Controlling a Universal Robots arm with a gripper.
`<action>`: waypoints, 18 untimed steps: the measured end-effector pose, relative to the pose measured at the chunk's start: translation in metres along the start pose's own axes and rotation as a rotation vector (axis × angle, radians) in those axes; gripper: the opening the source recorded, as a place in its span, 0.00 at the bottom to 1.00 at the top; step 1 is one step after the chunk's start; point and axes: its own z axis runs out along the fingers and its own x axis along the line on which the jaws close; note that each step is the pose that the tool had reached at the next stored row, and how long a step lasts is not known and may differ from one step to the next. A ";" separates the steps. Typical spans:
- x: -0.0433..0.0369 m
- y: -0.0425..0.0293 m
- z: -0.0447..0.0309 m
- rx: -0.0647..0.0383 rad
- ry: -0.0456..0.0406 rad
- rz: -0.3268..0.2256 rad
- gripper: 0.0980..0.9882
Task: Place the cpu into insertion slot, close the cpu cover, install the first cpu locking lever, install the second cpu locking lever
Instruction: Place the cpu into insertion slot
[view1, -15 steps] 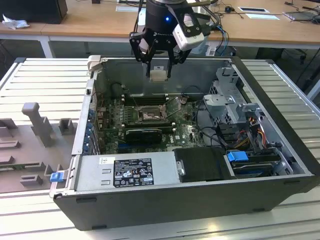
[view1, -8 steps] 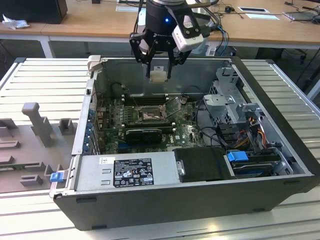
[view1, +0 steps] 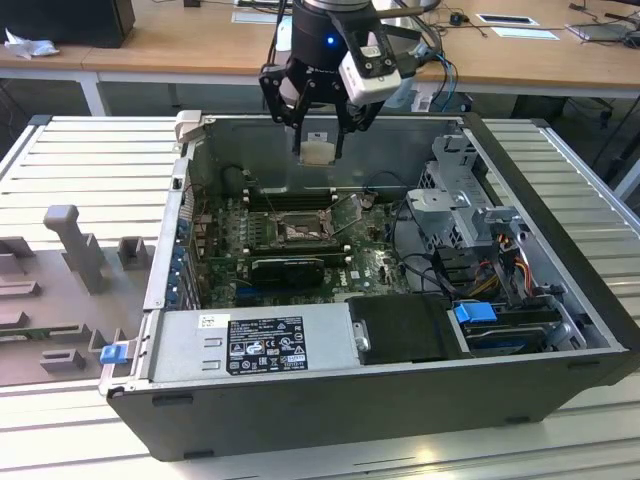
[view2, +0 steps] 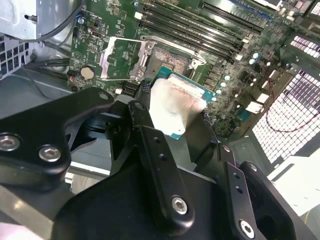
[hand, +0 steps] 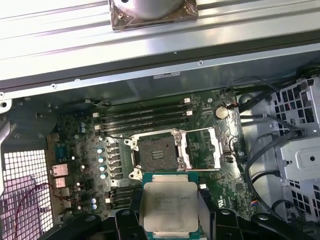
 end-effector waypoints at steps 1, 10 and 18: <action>0.0000 0.0000 0.0000 0.000 -0.0012 0.014 0.48; 0.0000 0.0000 0.0002 -0.002 -0.0077 0.086 0.48; 0.0000 0.0000 0.0003 -0.003 -0.0138 0.154 0.48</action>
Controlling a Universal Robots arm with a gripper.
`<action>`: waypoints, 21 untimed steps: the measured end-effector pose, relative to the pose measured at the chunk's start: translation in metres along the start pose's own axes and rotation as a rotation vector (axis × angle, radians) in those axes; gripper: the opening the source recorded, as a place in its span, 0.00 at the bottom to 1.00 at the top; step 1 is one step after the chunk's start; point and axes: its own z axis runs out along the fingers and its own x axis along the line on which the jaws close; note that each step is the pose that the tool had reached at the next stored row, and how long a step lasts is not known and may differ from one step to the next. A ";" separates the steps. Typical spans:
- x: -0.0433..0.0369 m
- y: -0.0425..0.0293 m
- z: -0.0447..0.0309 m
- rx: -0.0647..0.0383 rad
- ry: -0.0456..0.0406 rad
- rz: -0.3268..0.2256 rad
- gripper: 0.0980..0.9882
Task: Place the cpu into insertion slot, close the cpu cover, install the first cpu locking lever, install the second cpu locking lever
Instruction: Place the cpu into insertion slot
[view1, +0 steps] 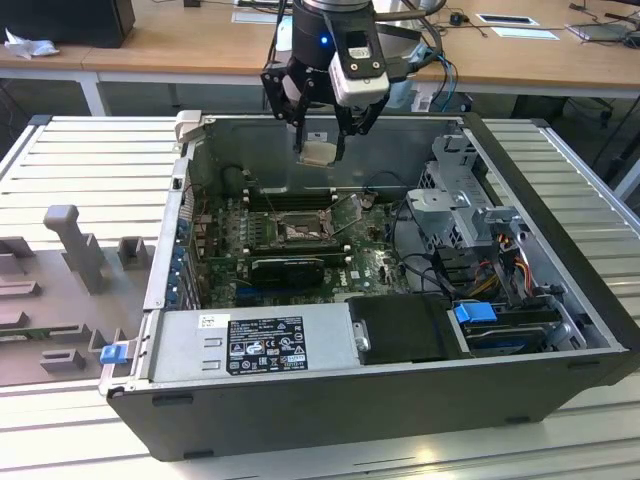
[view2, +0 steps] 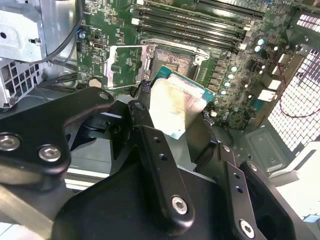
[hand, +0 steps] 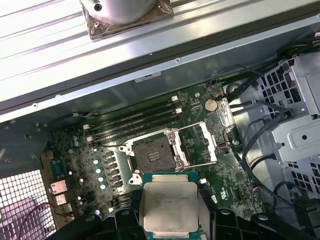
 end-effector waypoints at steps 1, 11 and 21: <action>0.0000 0.0000 0.0000 0.000 -0.0008 0.009 0.48; 0.0000 0.0000 0.0002 -0.001 -0.0069 0.077 0.48; 0.0000 -0.0001 0.0005 -0.003 -0.0144 0.160 0.48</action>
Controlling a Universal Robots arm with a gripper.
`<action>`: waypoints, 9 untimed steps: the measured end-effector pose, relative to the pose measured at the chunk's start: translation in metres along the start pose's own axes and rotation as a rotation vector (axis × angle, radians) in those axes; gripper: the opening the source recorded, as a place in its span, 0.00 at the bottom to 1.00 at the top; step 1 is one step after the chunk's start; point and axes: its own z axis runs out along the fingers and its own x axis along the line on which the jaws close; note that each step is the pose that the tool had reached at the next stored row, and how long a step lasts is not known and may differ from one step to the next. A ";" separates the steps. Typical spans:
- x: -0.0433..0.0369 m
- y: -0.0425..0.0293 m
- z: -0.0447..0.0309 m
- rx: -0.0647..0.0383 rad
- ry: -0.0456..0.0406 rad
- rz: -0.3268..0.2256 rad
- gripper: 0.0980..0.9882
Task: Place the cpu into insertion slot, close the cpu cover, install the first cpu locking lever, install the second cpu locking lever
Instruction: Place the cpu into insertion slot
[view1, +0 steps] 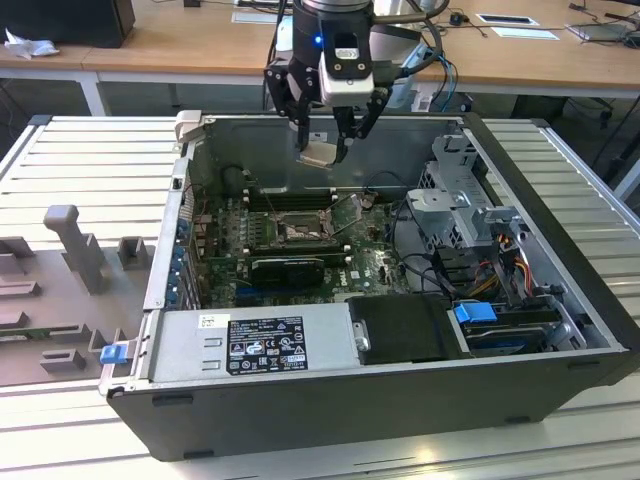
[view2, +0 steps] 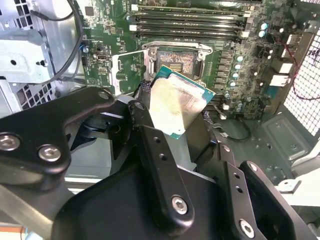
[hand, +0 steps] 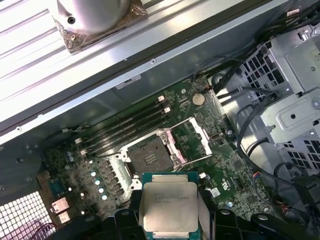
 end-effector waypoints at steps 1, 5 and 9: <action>0.0000 0.0000 0.0001 0.000 -0.0007 0.008 0.48; 0.0000 0.0000 0.0006 0.000 -0.0084 0.087 0.48; 0.0000 0.0000 0.0008 -0.001 -0.0125 0.132 0.48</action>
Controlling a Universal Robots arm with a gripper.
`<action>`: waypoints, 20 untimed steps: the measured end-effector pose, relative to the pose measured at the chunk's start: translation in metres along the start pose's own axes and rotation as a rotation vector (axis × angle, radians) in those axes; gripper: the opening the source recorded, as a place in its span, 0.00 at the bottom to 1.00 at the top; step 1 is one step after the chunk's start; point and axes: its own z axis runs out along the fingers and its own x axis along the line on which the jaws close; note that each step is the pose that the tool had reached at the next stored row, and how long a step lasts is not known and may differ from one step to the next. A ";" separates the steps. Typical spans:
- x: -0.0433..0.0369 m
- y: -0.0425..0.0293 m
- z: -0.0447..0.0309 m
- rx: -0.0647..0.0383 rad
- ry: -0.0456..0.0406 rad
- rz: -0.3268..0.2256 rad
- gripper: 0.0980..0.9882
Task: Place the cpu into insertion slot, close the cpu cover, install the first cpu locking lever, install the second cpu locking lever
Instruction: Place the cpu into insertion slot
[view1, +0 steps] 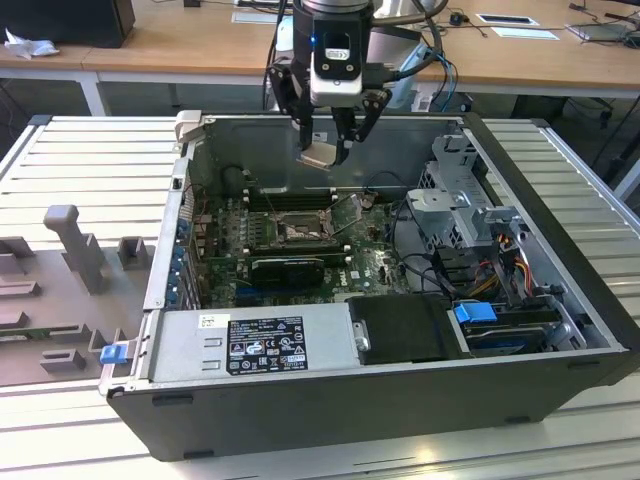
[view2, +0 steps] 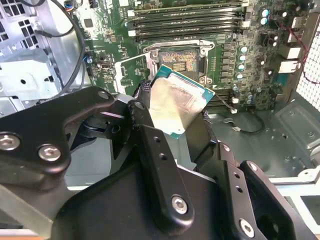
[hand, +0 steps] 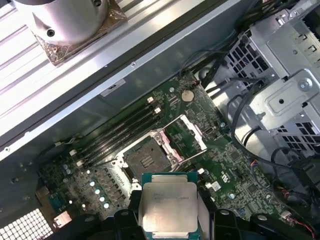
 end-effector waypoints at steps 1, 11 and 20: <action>0.0000 0.0000 0.0001 0.000 -0.0014 0.016 0.48; 0.0000 0.0000 0.0003 -0.002 -0.0114 0.130 0.48; 0.0000 0.0000 0.0005 -0.004 -0.0182 0.208 0.48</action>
